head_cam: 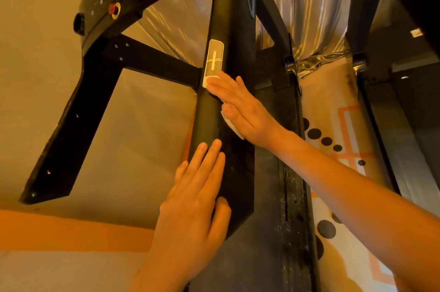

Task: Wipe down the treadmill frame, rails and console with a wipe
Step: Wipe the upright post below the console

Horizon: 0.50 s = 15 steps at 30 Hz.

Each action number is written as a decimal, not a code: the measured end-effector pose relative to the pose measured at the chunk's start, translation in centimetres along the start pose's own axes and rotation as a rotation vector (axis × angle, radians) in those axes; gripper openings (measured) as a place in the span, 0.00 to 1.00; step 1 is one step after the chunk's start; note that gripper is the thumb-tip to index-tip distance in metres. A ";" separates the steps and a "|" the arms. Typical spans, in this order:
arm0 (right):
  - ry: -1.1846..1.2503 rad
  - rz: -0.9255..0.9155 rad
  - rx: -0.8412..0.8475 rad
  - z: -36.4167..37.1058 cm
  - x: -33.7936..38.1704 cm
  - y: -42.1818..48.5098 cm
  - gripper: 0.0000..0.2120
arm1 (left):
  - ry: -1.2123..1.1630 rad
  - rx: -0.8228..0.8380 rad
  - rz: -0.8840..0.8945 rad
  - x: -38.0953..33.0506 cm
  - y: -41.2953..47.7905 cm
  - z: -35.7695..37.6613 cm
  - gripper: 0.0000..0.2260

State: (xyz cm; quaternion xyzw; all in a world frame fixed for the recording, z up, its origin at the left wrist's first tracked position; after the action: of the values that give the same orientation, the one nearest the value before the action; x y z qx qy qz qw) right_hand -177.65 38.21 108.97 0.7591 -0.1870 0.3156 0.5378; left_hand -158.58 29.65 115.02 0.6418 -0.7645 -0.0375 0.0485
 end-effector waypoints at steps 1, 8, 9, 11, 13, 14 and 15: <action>0.008 0.022 -0.013 0.1 -0.2 -0.5 0.23 | 0.001 0.012 0.010 0.1 0.0 -0.1 0.28; 0.051 0.268 -0.051 1.7 -2.9 -6.6 0.27 | 0.003 -0.034 -0.020 -0.1 0.2 0.2 0.28; 0.054 0.301 -0.048 2.0 -3.3 -7.3 0.27 | 0.010 -0.046 -0.030 -0.1 0.2 0.3 0.28; 0.062 0.339 -0.054 2.5 -3.5 -8.0 0.27 | 0.026 -0.063 -0.038 -0.1 0.2 0.5 0.27; 0.080 0.355 -0.080 2.7 -2.9 -8.0 0.26 | 0.037 -0.076 -0.036 -0.1 0.1 0.7 0.26; 0.092 0.354 -0.096 2.9 -2.3 -7.8 0.26 | 0.042 -0.080 -0.031 -0.1 0.0 0.8 0.26; 0.106 0.348 -0.113 2.9 -1.6 -7.4 0.26 | 0.046 -0.086 -0.024 -0.1 -0.1 0.8 0.26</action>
State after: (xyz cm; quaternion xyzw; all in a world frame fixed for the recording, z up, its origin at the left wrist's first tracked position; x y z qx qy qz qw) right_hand -173.37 38.00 102.03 0.6663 -0.3043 0.4324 0.5258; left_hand -158.61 29.69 114.21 0.6488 -0.7532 -0.0562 0.0930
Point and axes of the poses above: each hand's wrist, its own y-axis towards the middle knuckle, its own z-axis out of the palm, x = y × z, the point moved 4 cm from there along y, towards the middle knuckle
